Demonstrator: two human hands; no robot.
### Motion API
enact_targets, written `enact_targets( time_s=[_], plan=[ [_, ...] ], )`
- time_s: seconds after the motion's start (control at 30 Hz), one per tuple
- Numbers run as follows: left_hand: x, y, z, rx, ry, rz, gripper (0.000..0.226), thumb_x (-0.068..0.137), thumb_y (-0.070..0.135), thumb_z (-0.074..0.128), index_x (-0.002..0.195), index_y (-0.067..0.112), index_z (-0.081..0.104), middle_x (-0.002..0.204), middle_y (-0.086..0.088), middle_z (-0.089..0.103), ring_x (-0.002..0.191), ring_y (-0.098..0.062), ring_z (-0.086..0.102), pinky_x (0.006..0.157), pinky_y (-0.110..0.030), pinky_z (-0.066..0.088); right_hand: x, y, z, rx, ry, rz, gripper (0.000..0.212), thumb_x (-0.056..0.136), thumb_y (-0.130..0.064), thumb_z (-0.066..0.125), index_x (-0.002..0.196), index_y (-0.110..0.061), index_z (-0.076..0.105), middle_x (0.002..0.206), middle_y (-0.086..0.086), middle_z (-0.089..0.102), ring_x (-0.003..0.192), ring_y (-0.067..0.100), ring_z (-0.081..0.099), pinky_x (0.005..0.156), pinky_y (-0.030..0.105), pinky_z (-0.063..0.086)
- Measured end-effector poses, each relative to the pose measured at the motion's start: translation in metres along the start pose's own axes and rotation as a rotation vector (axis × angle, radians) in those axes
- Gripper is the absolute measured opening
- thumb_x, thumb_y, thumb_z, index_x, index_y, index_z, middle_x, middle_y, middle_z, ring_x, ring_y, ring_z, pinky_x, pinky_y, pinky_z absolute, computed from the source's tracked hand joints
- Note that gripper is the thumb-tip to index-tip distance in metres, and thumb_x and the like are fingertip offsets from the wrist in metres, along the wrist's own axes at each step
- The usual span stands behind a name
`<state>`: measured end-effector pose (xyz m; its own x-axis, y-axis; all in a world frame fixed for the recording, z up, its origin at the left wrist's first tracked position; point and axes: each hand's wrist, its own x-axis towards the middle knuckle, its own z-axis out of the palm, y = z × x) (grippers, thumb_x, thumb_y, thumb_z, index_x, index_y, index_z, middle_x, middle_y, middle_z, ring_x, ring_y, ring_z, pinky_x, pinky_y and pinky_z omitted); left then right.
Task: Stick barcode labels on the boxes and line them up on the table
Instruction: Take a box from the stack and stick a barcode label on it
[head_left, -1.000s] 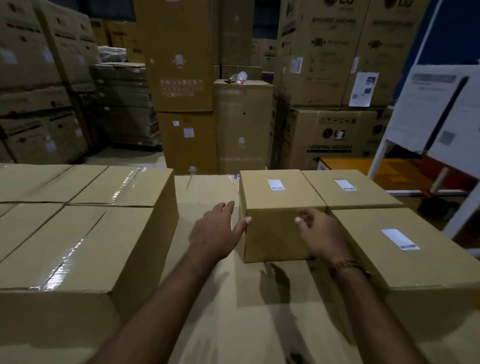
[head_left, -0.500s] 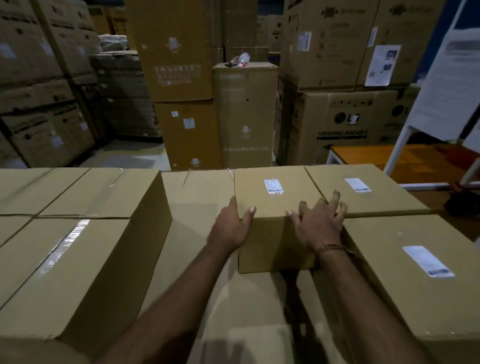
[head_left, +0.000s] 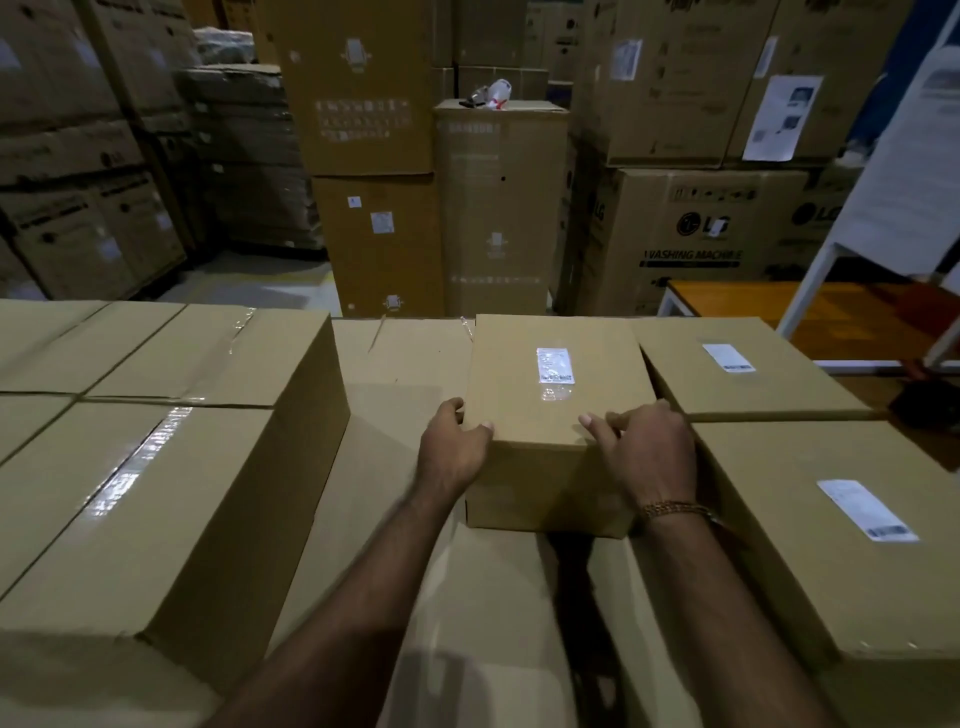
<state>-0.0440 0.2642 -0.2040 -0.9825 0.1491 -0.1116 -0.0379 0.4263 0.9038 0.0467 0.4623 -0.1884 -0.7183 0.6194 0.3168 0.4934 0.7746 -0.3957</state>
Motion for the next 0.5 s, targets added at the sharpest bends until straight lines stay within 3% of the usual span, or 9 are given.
enact_targets(
  time_s=[0.1,0.27,0.37,0.5],
  plan=[
    [-0.015,-0.004,-0.018,-0.012,-0.032,-0.020,0.066,0.100,0.020,0.064,0.160,0.016,0.039,0.153,-0.007,0.053,0.136,-0.027,0.054,0.110,-0.041,0.051,-0.022,-0.008,-0.012,0.126,0.034,0.088,0.049,0.083,-0.058,0.083,0.103,-0.013,0.080,0.108,0.017,0.068,0.102,0.031,0.064,0.087,0.040,0.056],
    [-0.050,-0.026,-0.051,0.158,-0.064,0.002,0.085,0.089,0.073,0.050,0.159,0.025,0.045,0.155,-0.010,0.050,0.135,-0.034,0.055,0.109,-0.053,0.051,-0.070,-0.016,-0.028,0.082,-0.001,0.170,0.080,0.088,-0.064,0.073,0.147,-0.013,0.054,0.129,0.022,0.061,0.122,0.041,0.058,0.097,0.048,0.051],
    [-0.079,-0.047,-0.072,0.274,-0.089,0.034,0.078,0.099,0.075,0.043,0.162,0.029,0.039,0.160,-0.010,0.046,0.140,-0.037,0.051,0.109,-0.052,0.047,-0.107,-0.020,-0.045,-0.023,-0.103,0.189,0.083,0.095,-0.071,0.058,0.157,-0.018,0.042,0.132,0.021,0.064,0.123,0.042,0.061,0.096,0.049,0.051],
    [-0.115,-0.071,-0.100,0.209,-0.185,0.091,0.070,0.102,0.070,0.042,0.153,0.022,0.051,0.147,-0.008,0.059,0.124,-0.028,0.060,0.103,-0.045,0.053,-0.165,-0.029,-0.074,-0.068,-0.226,0.179,0.074,0.101,-0.067,0.049,0.157,-0.020,0.043,0.137,0.019,0.066,0.124,0.042,0.061,0.097,0.046,0.050]
  ],
)
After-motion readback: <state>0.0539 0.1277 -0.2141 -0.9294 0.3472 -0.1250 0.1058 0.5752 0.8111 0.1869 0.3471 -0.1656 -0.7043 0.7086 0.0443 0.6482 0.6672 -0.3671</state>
